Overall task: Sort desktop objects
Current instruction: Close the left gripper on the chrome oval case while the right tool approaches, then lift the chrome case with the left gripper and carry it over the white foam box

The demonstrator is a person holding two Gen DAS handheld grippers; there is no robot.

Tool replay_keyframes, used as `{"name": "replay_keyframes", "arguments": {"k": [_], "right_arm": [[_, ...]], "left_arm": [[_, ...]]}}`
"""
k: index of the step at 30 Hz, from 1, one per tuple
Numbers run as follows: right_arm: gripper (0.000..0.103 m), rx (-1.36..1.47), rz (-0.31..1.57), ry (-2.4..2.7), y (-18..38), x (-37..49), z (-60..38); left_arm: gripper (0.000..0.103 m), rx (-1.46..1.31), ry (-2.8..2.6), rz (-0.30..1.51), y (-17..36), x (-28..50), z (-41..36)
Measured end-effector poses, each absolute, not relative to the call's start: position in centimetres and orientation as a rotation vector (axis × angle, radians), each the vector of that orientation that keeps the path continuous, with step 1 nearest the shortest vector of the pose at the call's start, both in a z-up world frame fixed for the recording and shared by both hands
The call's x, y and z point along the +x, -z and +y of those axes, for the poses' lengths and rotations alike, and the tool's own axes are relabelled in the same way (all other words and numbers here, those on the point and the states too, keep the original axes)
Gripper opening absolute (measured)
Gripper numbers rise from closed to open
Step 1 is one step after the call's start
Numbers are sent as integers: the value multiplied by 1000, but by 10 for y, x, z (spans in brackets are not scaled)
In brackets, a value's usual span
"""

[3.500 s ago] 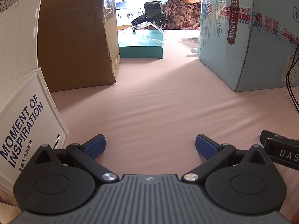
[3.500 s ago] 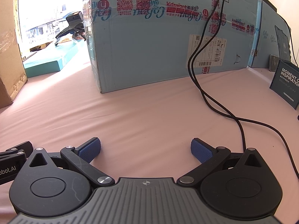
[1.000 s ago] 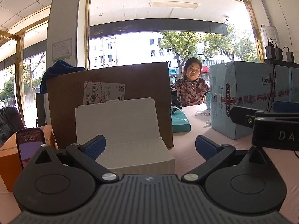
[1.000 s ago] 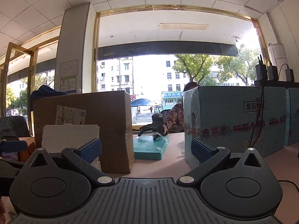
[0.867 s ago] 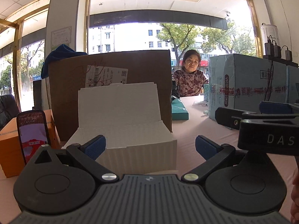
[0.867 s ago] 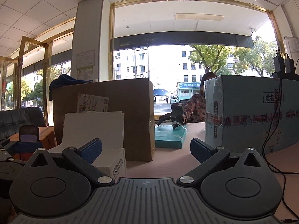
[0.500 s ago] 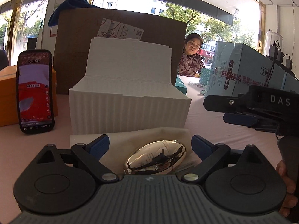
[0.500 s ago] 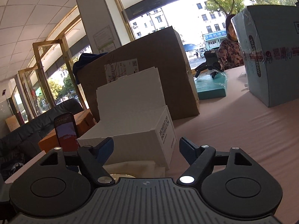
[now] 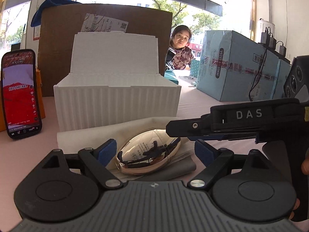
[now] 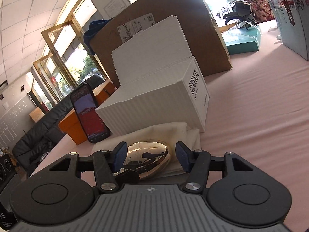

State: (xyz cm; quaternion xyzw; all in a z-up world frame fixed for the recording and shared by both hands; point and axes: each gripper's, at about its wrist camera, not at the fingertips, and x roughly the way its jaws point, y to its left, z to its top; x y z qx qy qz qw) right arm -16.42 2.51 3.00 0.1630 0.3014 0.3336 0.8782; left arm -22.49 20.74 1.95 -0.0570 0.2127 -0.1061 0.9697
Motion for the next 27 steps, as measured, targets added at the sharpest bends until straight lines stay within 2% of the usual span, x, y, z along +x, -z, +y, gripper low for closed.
{"name": "replay_keyframes", "arguments": {"k": [5, 12, 16, 22, 25, 27], "right_arm": [[54, 376, 667, -697, -23, -158, 30], [55, 390, 702, -720, -16, -142, 28], [54, 398, 729, -746, -10, -137, 31], [54, 421, 744, -762, -4, -134, 30], [54, 430, 744, -761, -6, -134, 30], [54, 429, 742, -760, -5, -135, 30]], "left_arm": [[87, -179, 200, 495, -15, -213, 217], [86, -83, 179, 534, -13, -208, 203], [81, -103, 171, 532, -13, -208, 206], [81, -49, 143, 546, -13, -205, 197], [73, -22, 128, 550, -12, -205, 193], [73, -13, 127, 552, -12, -205, 192]]}}
